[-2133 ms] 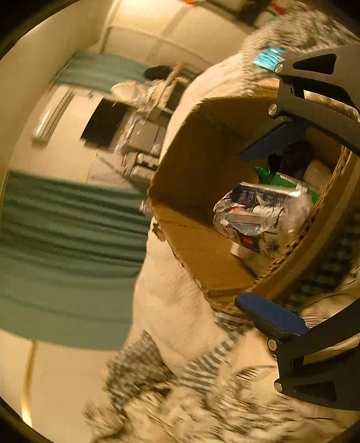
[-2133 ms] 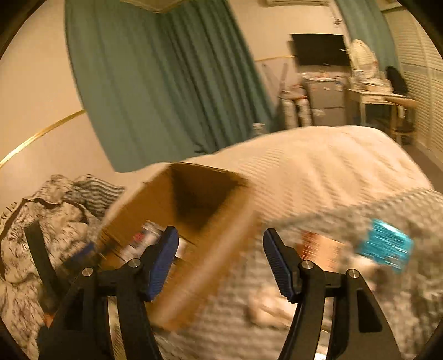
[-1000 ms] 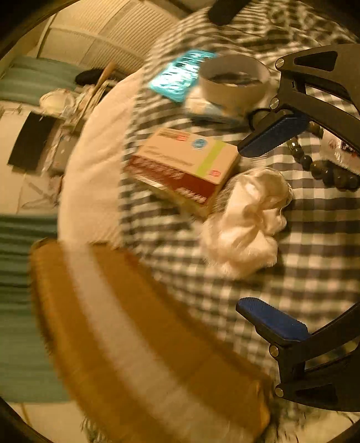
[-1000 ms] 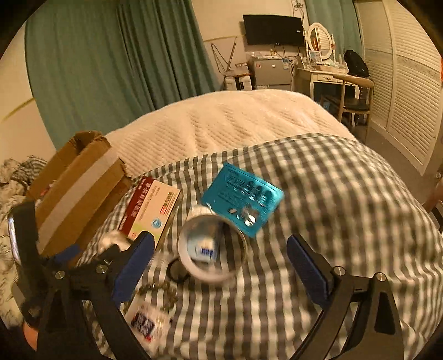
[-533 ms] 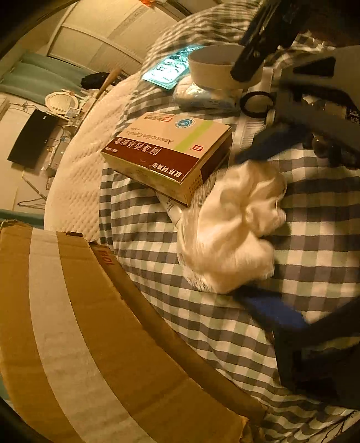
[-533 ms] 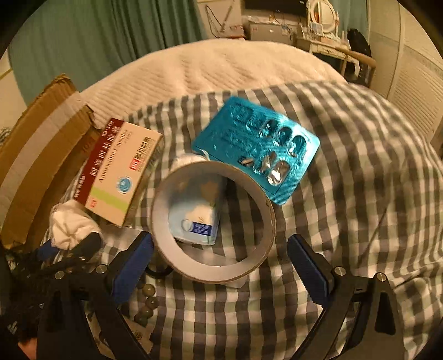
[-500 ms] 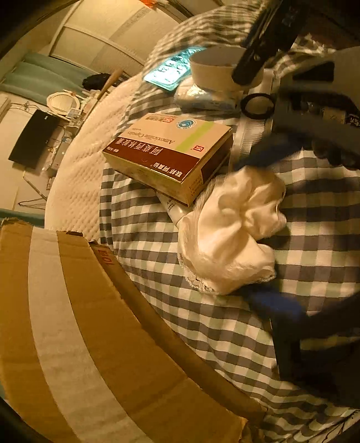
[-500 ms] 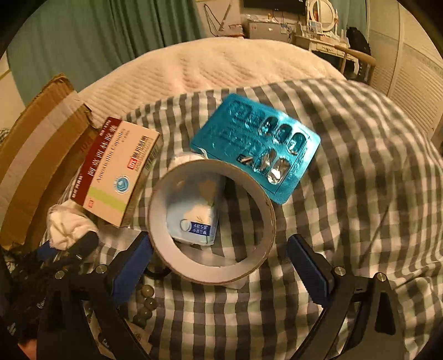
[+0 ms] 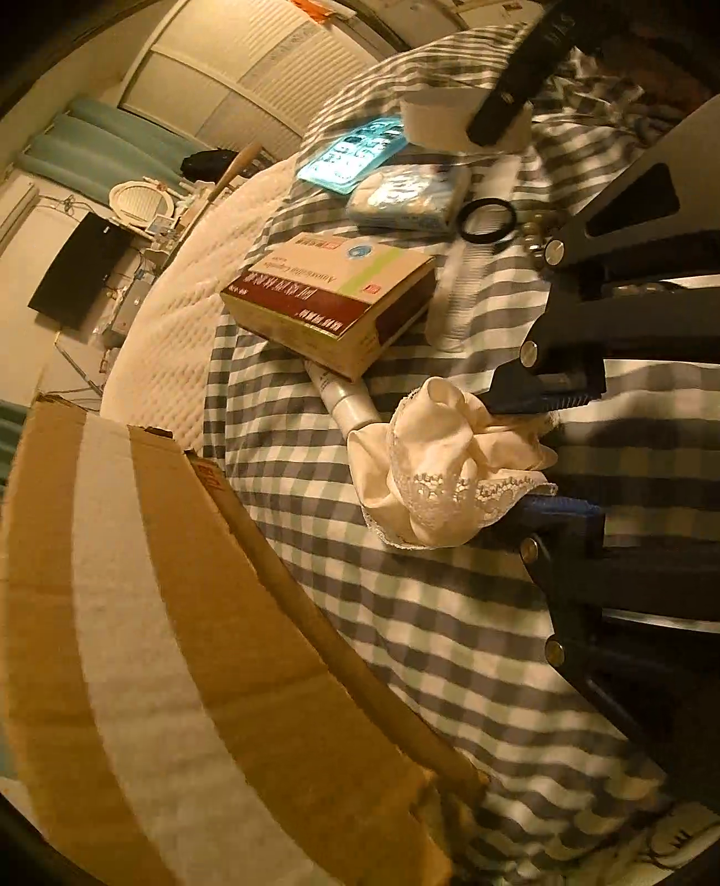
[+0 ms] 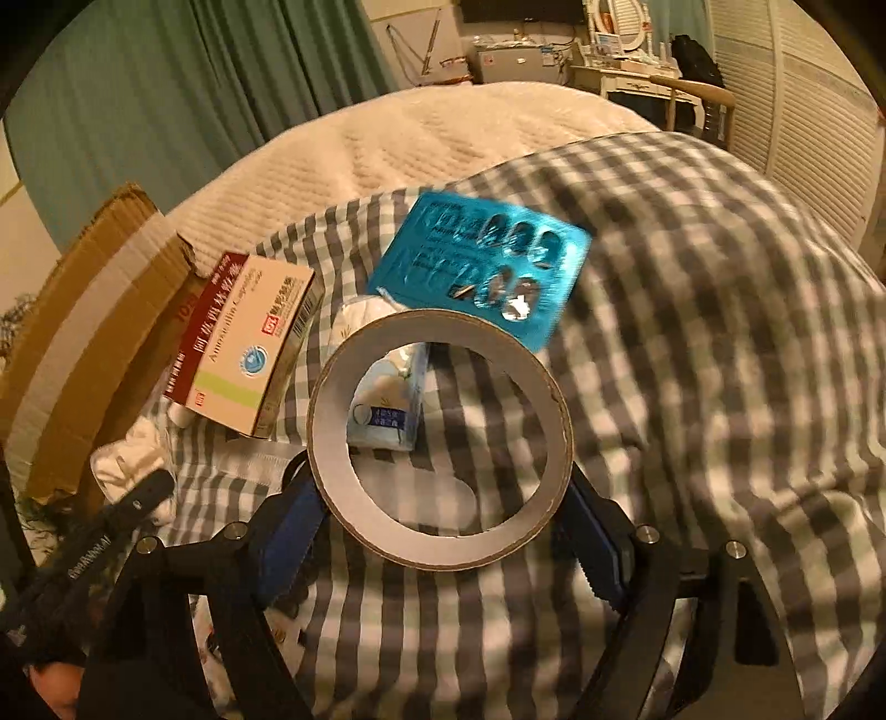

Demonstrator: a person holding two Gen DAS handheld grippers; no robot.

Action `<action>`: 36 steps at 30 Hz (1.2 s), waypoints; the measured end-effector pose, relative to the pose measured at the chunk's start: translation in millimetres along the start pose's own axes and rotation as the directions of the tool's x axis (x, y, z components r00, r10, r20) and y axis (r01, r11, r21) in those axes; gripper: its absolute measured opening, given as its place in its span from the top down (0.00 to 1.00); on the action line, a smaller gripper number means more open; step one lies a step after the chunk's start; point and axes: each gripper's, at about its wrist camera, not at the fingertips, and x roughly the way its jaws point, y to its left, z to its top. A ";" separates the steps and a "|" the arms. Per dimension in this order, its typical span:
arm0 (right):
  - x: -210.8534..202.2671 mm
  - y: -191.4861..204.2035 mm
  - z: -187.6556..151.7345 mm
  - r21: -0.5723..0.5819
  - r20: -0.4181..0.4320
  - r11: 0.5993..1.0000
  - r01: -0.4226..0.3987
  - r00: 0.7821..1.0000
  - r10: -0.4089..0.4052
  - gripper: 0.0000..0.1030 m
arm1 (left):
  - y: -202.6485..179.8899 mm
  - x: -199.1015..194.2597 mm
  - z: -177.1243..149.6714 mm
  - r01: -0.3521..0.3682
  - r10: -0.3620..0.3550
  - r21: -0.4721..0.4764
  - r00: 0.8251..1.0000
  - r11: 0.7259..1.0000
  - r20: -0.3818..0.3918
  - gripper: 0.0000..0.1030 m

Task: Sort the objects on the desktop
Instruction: 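Grasp the white lace cloth with the left gripper while the right gripper grasps the tape roll, then carry the lace cloth and tape roll into the cardboard box and release both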

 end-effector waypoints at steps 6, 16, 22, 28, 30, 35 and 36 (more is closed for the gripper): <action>-20.1 3.6 -10.0 -0.021 0.016 1.000 0.011 1.000 -0.010 0.21 | 3.1 -26.1 -13.9 0.003 -0.003 0.008 1.000 1.000 0.029 0.76; -69.6 9.6 -27.6 -0.051 0.067 0.999 0.012 0.998 -0.009 0.21 | 8.3 -60.3 -26.5 0.011 -0.011 -0.001 1.000 1.000 0.021 0.76; -99.6 24.4 -19.7 -0.121 0.098 0.992 0.046 0.995 -0.034 0.22 | -1.2 -84.4 -17.6 -0.007 0.006 0.043 0.999 0.999 0.035 0.76; -126.6 51.7 0.2 -0.150 0.129 0.989 -0.015 0.991 0.034 0.22 | -5.9 -108.9 5.1 0.005 -0.010 0.080 0.998 0.997 0.061 0.76; -136.2 66.6 9.5 -0.179 0.146 0.983 -0.033 0.987 0.060 0.22 | -1.0 -116.3 18.1 0.005 -0.011 0.084 0.998 0.996 0.069 0.76; -152.7 103.3 31.8 -0.250 0.182 0.965 -0.081 0.975 0.129 0.22 | 22.4 -137.8 62.6 0.014 -0.021 0.057 0.993 0.998 0.119 0.76; -154.8 113.8 37.9 -0.264 0.188 0.959 -0.101 0.970 0.155 0.22 | 28.1 -142.1 70.5 0.017 -0.023 0.049 0.991 0.999 0.133 0.76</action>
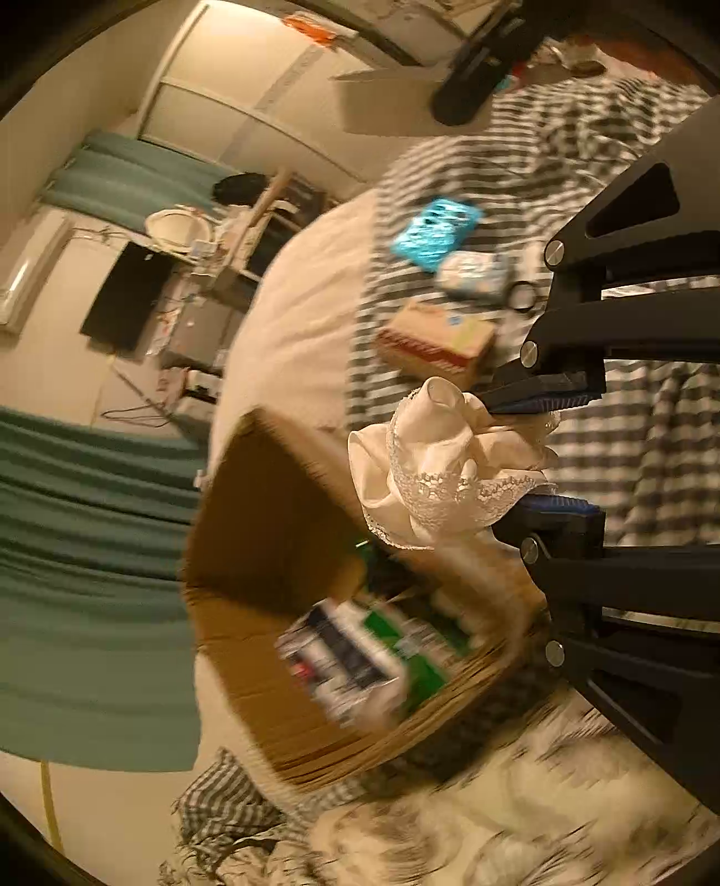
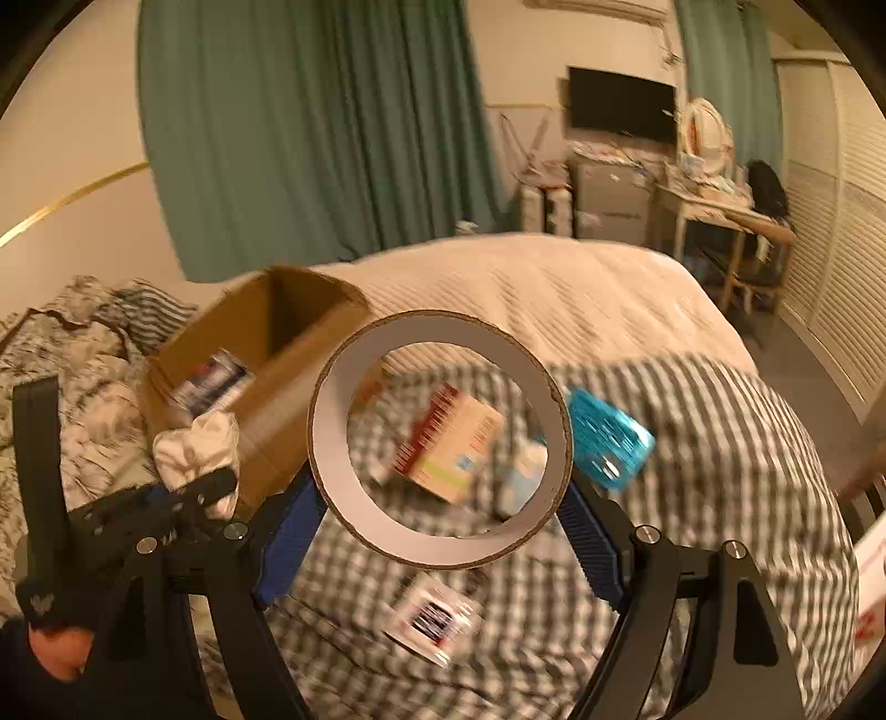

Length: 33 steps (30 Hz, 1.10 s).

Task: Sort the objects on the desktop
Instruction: 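Carry the lace cloth and tape roll into the cardboard box and release both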

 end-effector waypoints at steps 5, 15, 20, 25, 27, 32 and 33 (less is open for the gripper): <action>17.2 32.0 26.4 -0.026 0.004 0.997 -0.077 0.997 0.077 0.22 | 25.9 -8.2 40.3 -0.008 0.008 0.004 0.999 1.000 0.045 0.76; 89.1 99.1 76.9 -0.073 -0.005 0.981 -0.181 0.983 0.182 0.22 | 93.8 18.6 85.5 -0.123 0.122 0.009 0.989 0.992 0.087 0.76; 134.6 124.8 95.9 -0.057 -0.024 0.969 -0.239 0.971 0.238 0.21 | 115.6 39.8 86.2 -0.146 0.146 -0.005 0.988 0.989 0.055 0.76; 159.1 129.6 106.5 0.017 -0.058 0.968 -0.251 0.966 0.252 0.16 | 114.0 51.4 81.5 -0.229 0.230 0.024 0.973 0.973 -0.024 0.37; 151.0 121.2 108.5 0.063 -0.040 0.969 -0.237 0.970 0.240 0.07 | 112.8 49.9 79.3 -0.277 0.278 0.027 0.959 0.960 -0.049 0.18; 103.9 87.2 108.2 0.062 0.016 0.982 -0.178 0.984 0.177 0.04 | 96.8 20.7 75.3 -0.248 0.249 0.035 0.968 0.968 -0.027 0.17; 90.1 78.8 107.4 0.047 0.021 0.988 -0.150 0.989 0.149 0.04 | 90.9 13.1 75.6 -0.239 0.240 0.037 0.971 0.970 -0.023 0.17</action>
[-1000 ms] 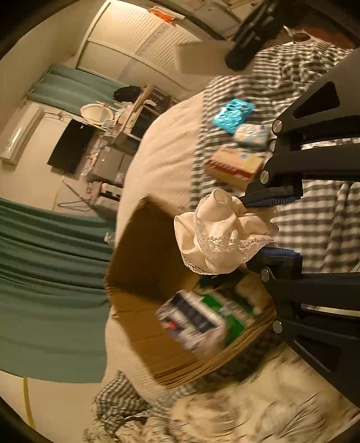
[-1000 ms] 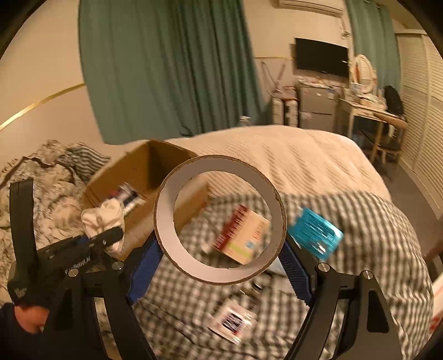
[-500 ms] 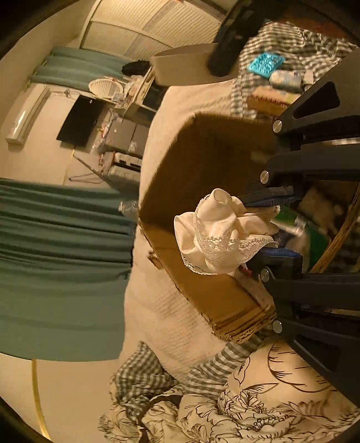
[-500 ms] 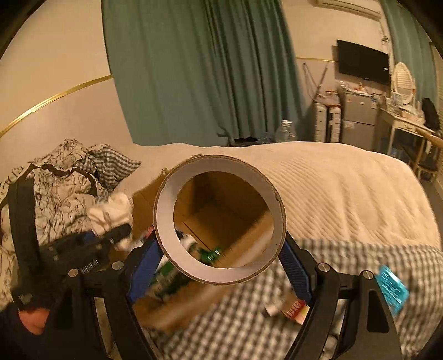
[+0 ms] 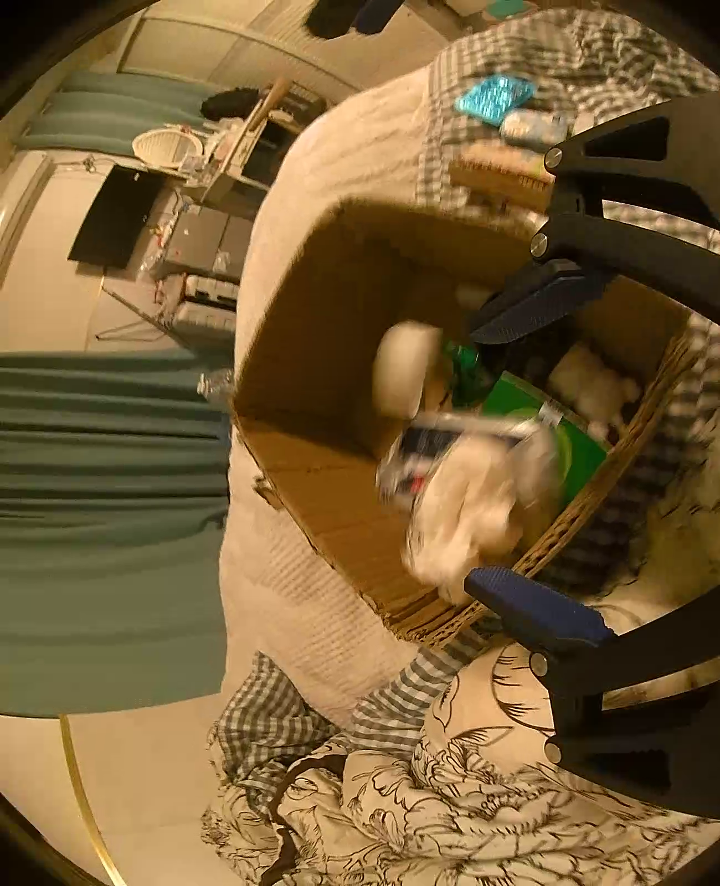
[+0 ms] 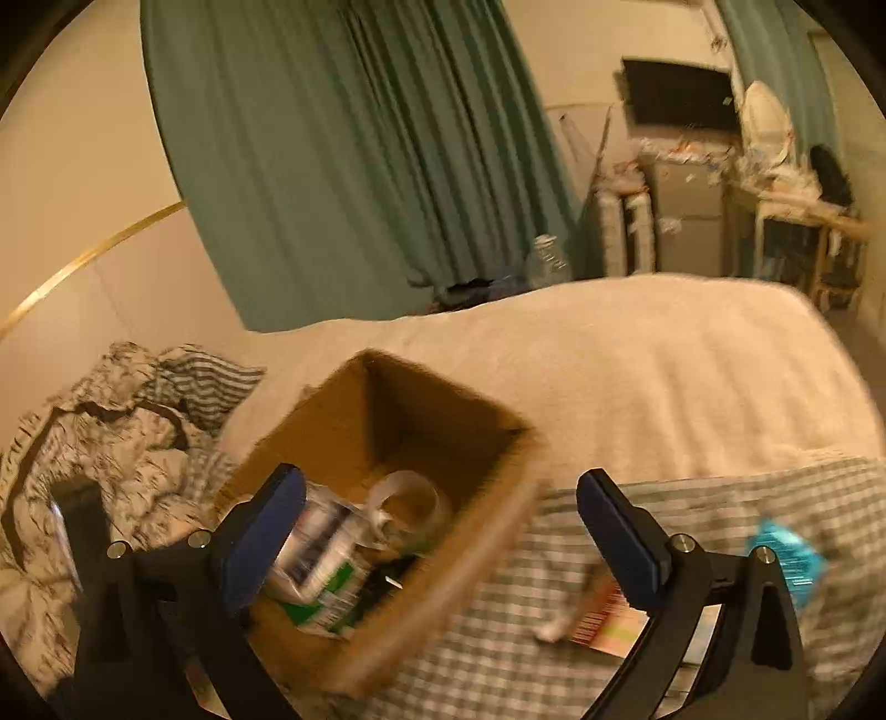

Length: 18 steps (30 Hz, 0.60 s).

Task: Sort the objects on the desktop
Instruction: 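Carry the lace cloth and tape roll into the cardboard box and release both, then grasp the white printed sachet with the left gripper while the right gripper grasps the bead bracelet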

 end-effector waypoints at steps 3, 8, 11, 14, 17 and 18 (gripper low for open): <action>-46.6 -20.1 -2.3 -0.028 0.029 0.997 0.072 0.997 -0.071 0.04 | -19.7 -32.0 -1.0 0.034 -0.035 0.013 0.999 0.999 0.029 0.17; -118.5 -57.7 -2.7 -0.010 0.068 0.984 0.178 0.982 -0.177 0.04 | -60.3 -68.0 -11.2 0.100 -0.102 0.027 0.993 0.995 0.056 0.08; -148.9 -80.8 -10.4 0.024 0.091 0.972 0.233 0.968 -0.234 0.04 | -94.6 -78.4 -34.8 0.155 -0.157 0.031 0.986 0.987 0.049 0.07; -171.7 -112.3 -25.8 0.063 0.096 0.958 0.280 0.954 -0.286 0.04 | -131.0 -71.6 -67.5 0.192 -0.192 0.046 0.981 0.980 0.002 0.07; -179.1 -145.3 -50.6 0.116 0.070 0.948 0.296 0.950 -0.305 0.03 | -164.6 -51.7 -104.7 0.212 -0.207 0.069 0.976 0.975 -0.063 0.07; -178.2 -157.0 -62.6 0.132 0.055 0.945 0.301 0.949 -0.310 0.03 | -175.2 -42.9 -116.2 0.217 -0.210 0.077 0.974 0.973 -0.088 0.07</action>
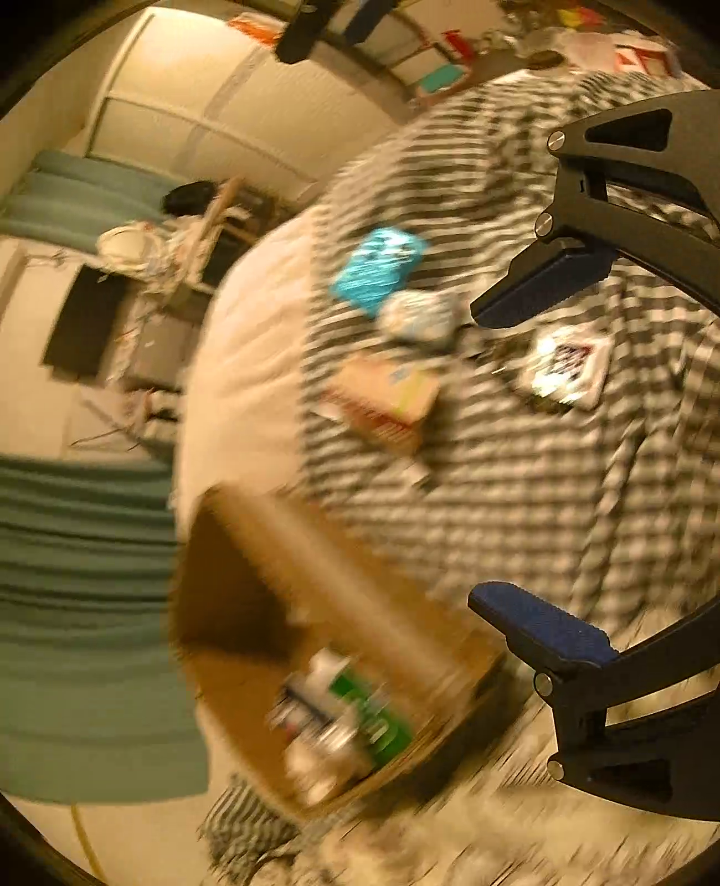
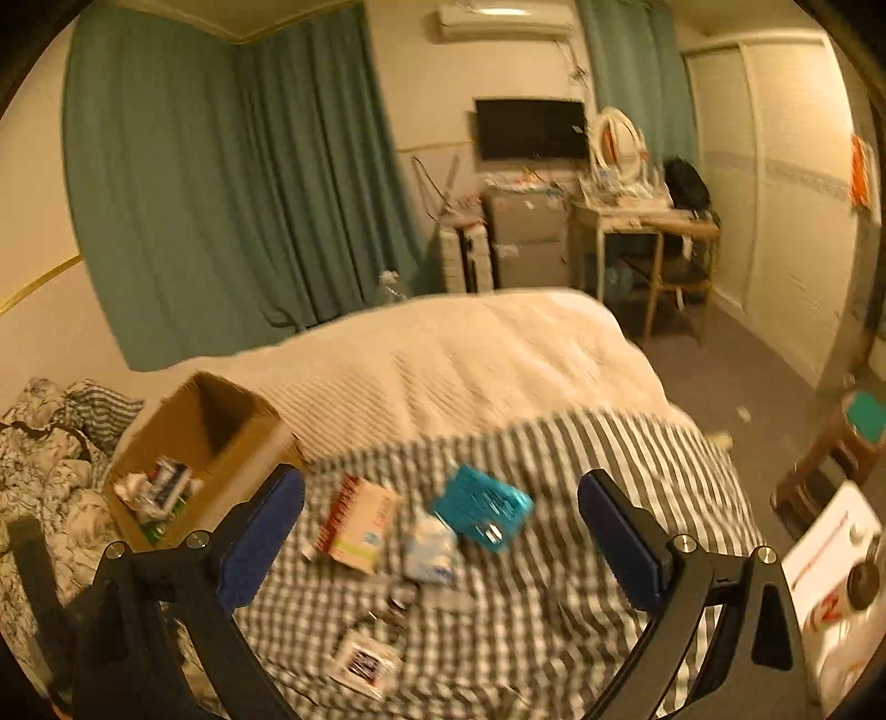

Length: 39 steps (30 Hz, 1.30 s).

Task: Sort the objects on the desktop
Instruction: 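Grasp the white printed sachet with the left gripper while the right gripper grasps the bead bracelet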

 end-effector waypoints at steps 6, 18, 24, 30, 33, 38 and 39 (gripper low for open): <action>29.0 -39.9 -63.3 -0.059 -0.037 0.995 0.076 0.996 -0.078 0.03 | -42.8 69.6 -55.8 0.029 -0.013 0.094 0.985 0.995 -0.172 0.07; 81.4 -96.2 -123.9 0.120 -0.117 0.991 -0.067 0.990 0.081 0.03 | -81.6 128.5 -77.1 0.001 0.071 0.274 0.965 0.962 -0.254 0.43; 84.3 -92.0 -126.7 0.123 -0.148 0.990 -0.075 0.985 0.093 0.03 | -70.1 105.5 -80.8 0.026 0.019 0.223 0.981 0.974 -0.194 0.81; 89.2 -65.5 -132.9 0.038 -0.195 0.997 -0.060 0.979 0.066 0.04 | -38.2 90.6 -62.3 0.064 -0.044 0.119 0.985 0.991 -0.168 0.86; 92.8 -44.1 -133.6 -0.008 -0.215 0.996 -0.084 0.973 0.080 0.04 | -21.5 91.5 -53.2 0.058 -0.044 0.098 0.988 0.994 -0.147 0.88; 117.3 -9.4 -136.0 -0.015 -0.277 0.990 -0.141 0.952 0.131 0.04 | 8.7 114.5 -55.1 0.128 -0.133 -0.036 0.967 0.991 -0.217 0.88; 127.0 -2.0 -136.8 -0.011 -0.294 0.990 -0.140 0.947 0.130 0.04 | 11.7 114.8 -57.1 0.139 -0.147 -0.053 0.965 0.989 -0.218 0.88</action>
